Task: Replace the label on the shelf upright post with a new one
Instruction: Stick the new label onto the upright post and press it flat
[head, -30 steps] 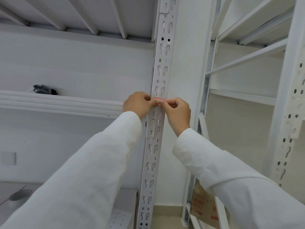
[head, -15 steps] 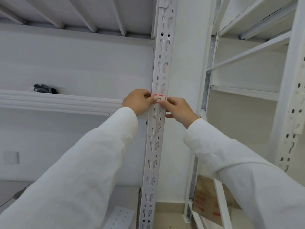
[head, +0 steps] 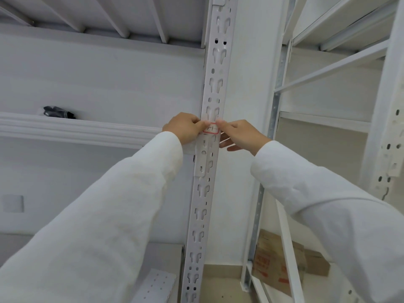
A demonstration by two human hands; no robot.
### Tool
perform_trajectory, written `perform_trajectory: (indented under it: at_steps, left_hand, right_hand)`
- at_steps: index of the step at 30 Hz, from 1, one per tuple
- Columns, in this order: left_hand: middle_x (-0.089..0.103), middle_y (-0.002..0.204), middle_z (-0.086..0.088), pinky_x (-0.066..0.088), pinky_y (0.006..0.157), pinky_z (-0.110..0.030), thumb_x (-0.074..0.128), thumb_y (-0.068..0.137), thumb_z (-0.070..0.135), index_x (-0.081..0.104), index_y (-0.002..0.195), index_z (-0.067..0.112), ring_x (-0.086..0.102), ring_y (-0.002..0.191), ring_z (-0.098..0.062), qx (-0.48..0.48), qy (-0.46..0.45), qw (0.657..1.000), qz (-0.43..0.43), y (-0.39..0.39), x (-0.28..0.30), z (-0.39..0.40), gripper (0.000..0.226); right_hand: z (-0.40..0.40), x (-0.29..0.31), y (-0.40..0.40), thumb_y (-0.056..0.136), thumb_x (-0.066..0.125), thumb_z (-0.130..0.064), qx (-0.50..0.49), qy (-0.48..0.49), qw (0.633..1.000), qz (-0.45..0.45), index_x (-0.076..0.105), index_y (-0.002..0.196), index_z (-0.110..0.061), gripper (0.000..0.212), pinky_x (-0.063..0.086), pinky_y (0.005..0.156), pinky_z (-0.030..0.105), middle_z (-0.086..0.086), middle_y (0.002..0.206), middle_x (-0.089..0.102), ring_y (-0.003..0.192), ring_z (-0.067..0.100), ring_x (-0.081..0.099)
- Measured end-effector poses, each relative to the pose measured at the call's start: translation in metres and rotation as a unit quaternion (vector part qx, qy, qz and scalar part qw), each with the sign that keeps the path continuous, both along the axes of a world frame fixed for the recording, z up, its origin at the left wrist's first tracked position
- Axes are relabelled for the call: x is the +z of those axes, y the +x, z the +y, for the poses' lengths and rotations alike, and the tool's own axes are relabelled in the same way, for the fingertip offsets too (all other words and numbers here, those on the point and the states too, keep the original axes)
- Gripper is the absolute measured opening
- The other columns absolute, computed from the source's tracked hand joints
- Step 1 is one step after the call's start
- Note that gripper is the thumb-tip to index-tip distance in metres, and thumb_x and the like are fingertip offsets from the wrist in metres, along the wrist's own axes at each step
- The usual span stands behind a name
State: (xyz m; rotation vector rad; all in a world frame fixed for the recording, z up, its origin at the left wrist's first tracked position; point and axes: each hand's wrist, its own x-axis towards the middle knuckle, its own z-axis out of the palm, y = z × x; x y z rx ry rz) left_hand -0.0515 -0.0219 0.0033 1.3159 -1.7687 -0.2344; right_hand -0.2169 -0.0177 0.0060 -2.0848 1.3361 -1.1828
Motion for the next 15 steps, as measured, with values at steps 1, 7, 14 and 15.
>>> perform_trajectory:
  at_steps: [1, 7, 14, 15]
  left_hand:
    - [0.056, 0.077, -0.003, 0.042, 0.085, -0.036, 0.052, 0.088, 0.046, 0.066, 0.086, 0.012, 0.052, 0.082, -0.028, -0.002, -0.002, 1.000, -0.007, 0.0009, -0.0008, 0.0007, 0.037]
    - [0.068, 0.112, -0.003, 0.044, 0.101, -0.042, 0.059, 0.085, 0.039, 0.067, 0.107, 0.020, 0.060, 0.109, -0.026, -0.026, -0.008, 1.000, -0.016, 0.0045, -0.0030, 0.0032, 0.030]
    - [0.064, 0.101, 0.000, 0.044, 0.099, -0.040, 0.054, 0.089, 0.035, 0.066, 0.109, 0.020, 0.057, 0.100, -0.023, -0.035, -0.015, 0.999, -0.035, 0.0059, -0.0029, 0.0031, 0.028]
    - [0.061, 0.095, -0.001, 0.044, 0.095, -0.038, 0.052, 0.090, 0.034, 0.066, 0.108, 0.019, 0.054, 0.093, -0.024, -0.031, -0.018, 0.998, -0.043, 0.0062, -0.0033, 0.0027, 0.027]
  right_hand:
    - [0.0003, -0.0016, 0.0002, 0.090, 0.051, -0.047, -0.001, -0.012, 1.000, 0.005, 0.066, 0.084, -0.019, 0.032, 0.051, 0.070, 0.027, -0.001, 0.085, 0.068, 0.072, 0.012, 0.065]
    - [-0.0006, -0.0086, 0.0013, 0.087, 0.060, -0.034, 0.012, -0.041, 0.998, 0.037, 0.064, 0.102, -0.025, 0.017, 0.051, 0.076, 0.029, 0.002, 0.101, 0.069, 0.077, 0.011, 0.066]
    - [0.0010, -0.0088, 0.0015, 0.087, 0.059, -0.039, 0.004, -0.038, 0.999, 0.000, 0.066, 0.105, -0.026, 0.023, 0.050, 0.069, 0.025, 0.000, 0.097, 0.068, 0.075, 0.013, 0.066]
    - [0.0007, -0.0097, 0.0012, 0.088, 0.057, -0.037, 0.012, -0.035, 0.999, -0.006, 0.066, 0.104, -0.026, 0.022, 0.050, 0.071, 0.025, 0.002, 0.099, 0.069, 0.076, 0.014, 0.066]
